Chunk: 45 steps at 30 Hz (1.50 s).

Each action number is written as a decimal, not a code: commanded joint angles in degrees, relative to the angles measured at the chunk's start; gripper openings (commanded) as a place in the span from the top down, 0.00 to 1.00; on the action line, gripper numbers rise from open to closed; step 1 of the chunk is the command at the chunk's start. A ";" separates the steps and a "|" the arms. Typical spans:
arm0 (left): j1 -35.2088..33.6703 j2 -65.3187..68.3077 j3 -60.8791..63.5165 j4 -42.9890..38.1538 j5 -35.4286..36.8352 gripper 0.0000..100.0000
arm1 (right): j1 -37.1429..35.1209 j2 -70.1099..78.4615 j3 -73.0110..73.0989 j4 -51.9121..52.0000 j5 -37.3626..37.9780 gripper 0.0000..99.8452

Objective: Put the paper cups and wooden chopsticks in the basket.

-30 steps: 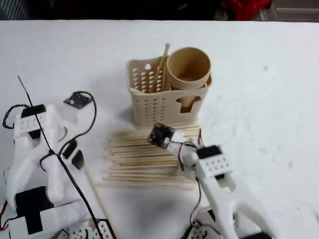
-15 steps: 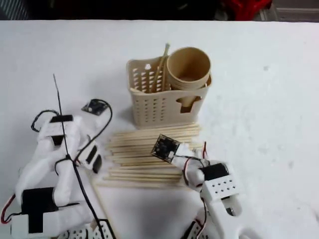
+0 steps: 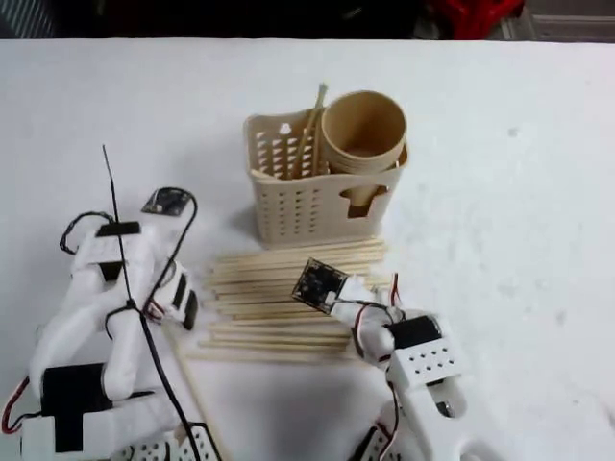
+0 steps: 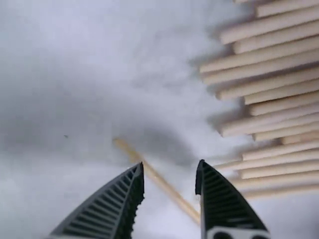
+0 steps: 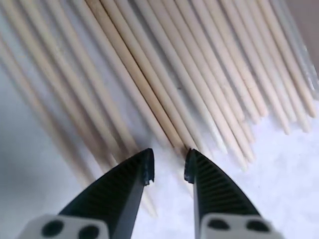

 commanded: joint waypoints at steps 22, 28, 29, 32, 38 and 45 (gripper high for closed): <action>-4.97 -0.75 8.62 -9.67 4.75 0.82 | 0.22 -0.57 0.00 -0.84 0.00 0.88; -4.88 -0.75 8.53 -9.76 3.69 0.99 | 0.31 -0.57 0.00 -0.84 0.00 0.88; -4.88 -0.75 8.53 -9.76 2.99 0.97 | 0.31 -0.57 0.00 -0.84 0.00 0.88; -3.65 -0.75 8.53 -9.76 1.23 0.98 | 0.40 -0.57 0.00 -0.84 0.00 0.88; 0.48 -0.84 4.31 -9.41 1.23 0.98 | 0.31 -0.57 0.00 -0.84 0.00 0.88; 0.84 -0.84 -16.26 -6.86 9.41 0.98 | 0.22 -0.57 0.09 -0.92 0.00 0.88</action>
